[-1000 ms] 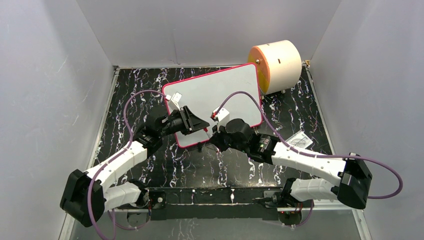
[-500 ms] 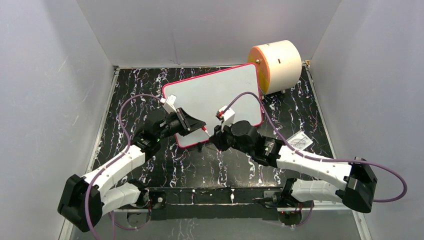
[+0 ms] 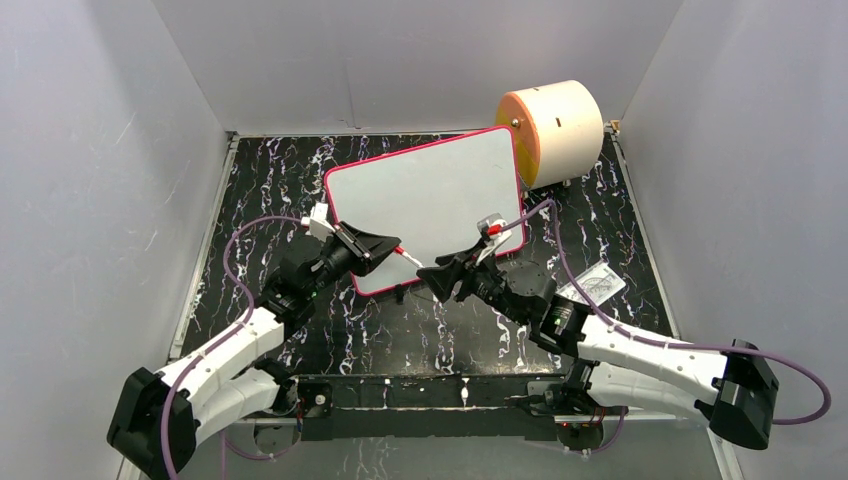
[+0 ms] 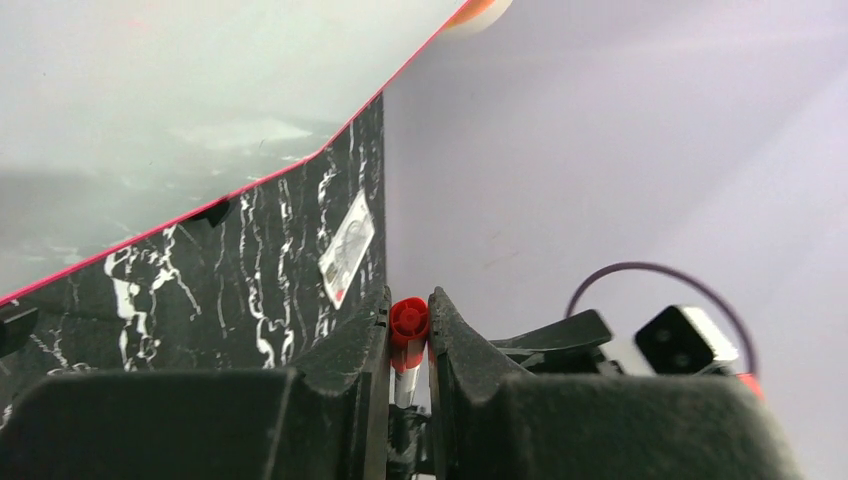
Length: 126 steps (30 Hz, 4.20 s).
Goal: Write a sentence on the whiteboard
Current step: Open the whiteboard marker at the center of the board, then place the pen cap at the center of the board.
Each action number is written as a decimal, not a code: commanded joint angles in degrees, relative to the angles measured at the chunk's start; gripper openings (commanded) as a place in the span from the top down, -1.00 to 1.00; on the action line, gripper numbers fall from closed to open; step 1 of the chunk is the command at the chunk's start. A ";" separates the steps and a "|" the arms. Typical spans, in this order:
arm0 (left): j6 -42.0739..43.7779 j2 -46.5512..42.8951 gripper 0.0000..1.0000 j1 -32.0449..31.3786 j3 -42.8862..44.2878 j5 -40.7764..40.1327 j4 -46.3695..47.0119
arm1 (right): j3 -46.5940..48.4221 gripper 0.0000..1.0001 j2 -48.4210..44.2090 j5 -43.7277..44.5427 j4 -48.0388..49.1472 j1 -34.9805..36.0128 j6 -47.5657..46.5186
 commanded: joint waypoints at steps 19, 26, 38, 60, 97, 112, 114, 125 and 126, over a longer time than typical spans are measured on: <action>-13.21 1.15 1.00 -0.11 -0.19 -2.19 9.83 | -5.84 -0.28 3.89 -2.13 23.09 -6.44 15.46; -14.04 2.23 1.00 -0.11 0.24 -0.91 9.99 | -5.28 -0.17 5.90 -10.51 26.20 -11.02 19.01; -14.05 3.00 1.00 -0.12 0.71 -1.16 10.93 | -4.09 -0.13 9.10 -15.48 26.36 -11.61 21.53; -14.04 3.31 1.00 -0.18 0.37 -1.49 10.98 | -4.55 0.38 9.80 -14.27 28.13 -11.62 23.01; -14.40 -2.04 1.00 -0.18 -4.17 -13.73 11.99 | -10.59 1.00 5.27 -23.12 23.16 -11.68 19.24; -7.10 -6.28 1.00 -0.09 -5.92 -13.96 6.05 | -13.76 1.00 -6.01 -19.48 10.63 -11.76 14.16; -2.20 -6.86 1.00 -0.09 -3.68 -12.28 1.06 | -13.58 1.00 -7.69 -17.66 8.71 -11.76 13.01; 23.47 1.37 1.00 -0.64 4.32 4.64 -16.09 | -11.31 1.00 -15.13 -7.49 -0.31 -11.72 3.64; 24.65 3.04 1.00 -1.37 4.62 5.93 -16.24 | -11.06 1.00 -15.76 -6.82 -0.95 -11.70 2.76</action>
